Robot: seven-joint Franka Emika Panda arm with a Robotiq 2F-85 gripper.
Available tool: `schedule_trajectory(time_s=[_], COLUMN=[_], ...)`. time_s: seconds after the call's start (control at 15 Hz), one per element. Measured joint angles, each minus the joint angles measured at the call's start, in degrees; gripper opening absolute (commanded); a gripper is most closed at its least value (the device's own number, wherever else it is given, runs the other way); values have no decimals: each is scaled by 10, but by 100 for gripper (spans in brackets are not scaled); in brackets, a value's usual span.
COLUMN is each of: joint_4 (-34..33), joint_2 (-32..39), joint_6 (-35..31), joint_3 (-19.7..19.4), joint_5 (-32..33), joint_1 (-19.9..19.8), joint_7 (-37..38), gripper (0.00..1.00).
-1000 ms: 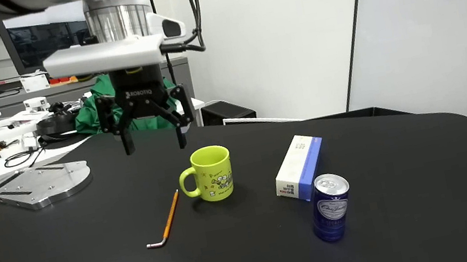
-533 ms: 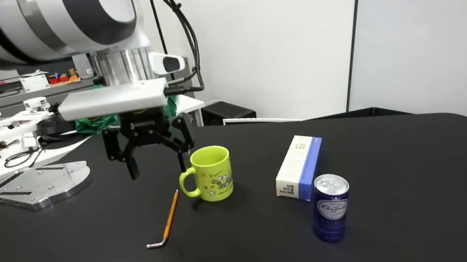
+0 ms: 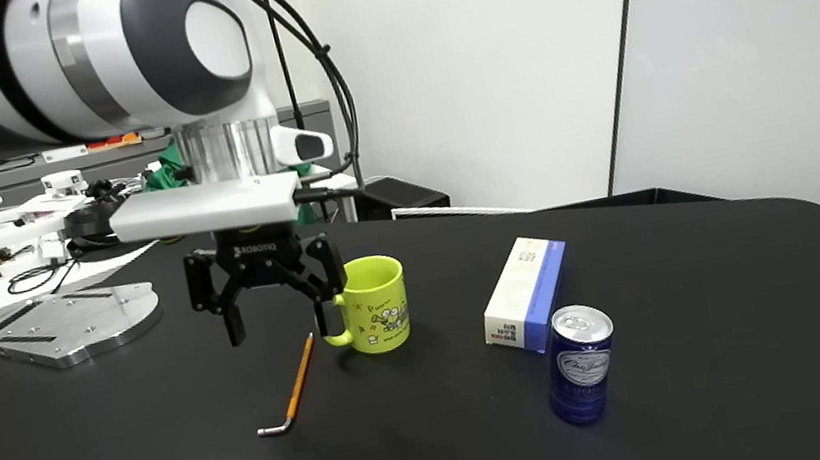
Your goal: Place the orange tool in the mug
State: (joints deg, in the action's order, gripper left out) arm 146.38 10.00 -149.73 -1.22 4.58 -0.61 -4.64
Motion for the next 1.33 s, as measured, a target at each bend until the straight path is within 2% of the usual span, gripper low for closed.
schedule_trajectory(time_s=[0.4, 0.8, 0.87, 0.93, 1.33], joint_4=[-4, -1, 0, 1, 5], joint_2=[72, 116, 123, 129, 147], joint_6=[-14, -104, -122, -138, -188], joint_3=[-1, -10, -15, -19, -56], joint_5=[7, 13, 13, 14, 22], joint_1=[5, 26, 32, 38, 82], joint_7=[4, 26, 29, 32, 47], gripper=[100, 100, 90, 74, 34])
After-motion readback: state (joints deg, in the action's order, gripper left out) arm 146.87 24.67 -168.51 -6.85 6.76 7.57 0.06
